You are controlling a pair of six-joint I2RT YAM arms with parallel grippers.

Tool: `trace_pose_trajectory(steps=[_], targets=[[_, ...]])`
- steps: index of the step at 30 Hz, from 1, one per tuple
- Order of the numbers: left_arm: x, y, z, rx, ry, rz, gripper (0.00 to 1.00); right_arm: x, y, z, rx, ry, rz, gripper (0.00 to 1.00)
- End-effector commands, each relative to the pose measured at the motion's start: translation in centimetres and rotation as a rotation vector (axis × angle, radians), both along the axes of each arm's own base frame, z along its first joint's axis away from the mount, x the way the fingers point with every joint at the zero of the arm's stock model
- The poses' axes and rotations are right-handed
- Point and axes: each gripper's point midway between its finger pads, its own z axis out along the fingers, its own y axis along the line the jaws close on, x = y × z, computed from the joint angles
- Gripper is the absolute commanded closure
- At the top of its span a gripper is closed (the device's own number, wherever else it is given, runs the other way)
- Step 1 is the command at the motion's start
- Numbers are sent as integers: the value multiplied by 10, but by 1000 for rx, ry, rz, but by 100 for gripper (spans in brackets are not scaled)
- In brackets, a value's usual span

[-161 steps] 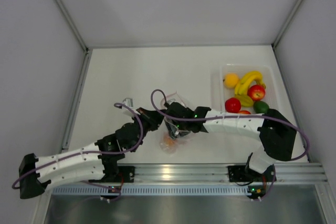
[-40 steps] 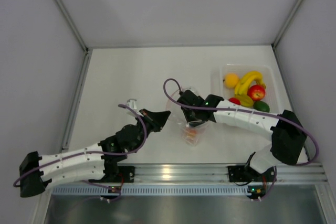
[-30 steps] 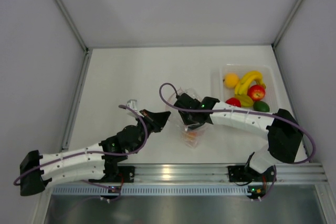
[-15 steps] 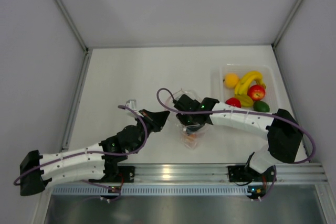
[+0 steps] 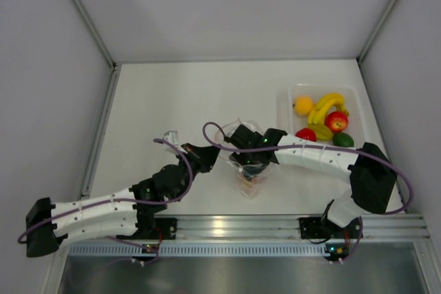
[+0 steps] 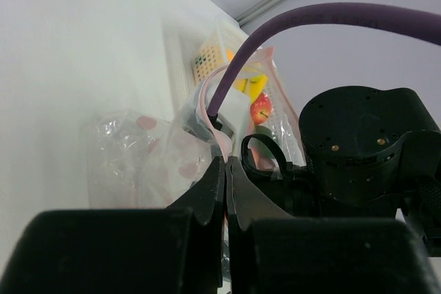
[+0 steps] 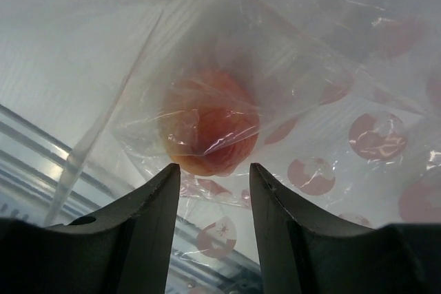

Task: Open the zip-top bag and remove the fake food
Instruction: Pick up the fake fruit from the zipper food storage bag.

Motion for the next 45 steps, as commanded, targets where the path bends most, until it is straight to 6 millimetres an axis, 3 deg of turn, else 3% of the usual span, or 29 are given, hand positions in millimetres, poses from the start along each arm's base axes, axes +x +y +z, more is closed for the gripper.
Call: trace_pose_trajectory(steps=[1,10,18,26,29,39,45], targets=[[2,7,13,-30,-34,31,100,-8,1,-11,-14,30,62,54],[3,7,13,-25,-37,36,100,-5,5,-25,-9,16,112,52],[3,5,11,-20,-32,33,100,-11,34,-20,132,67,52,46],[4,4,9,-20,-27,34,100,-9,47,-27,193,65,12,39],[4,5,8,-19,-26,34,100,-7,53,-22,233,52,7,35],[4,4,7,-17,-23,33,100,0,66,-1,323,-4,-11,36],[4,2,6,-11,-20,32,100,-6,74,-9,335,38,-2,30]])
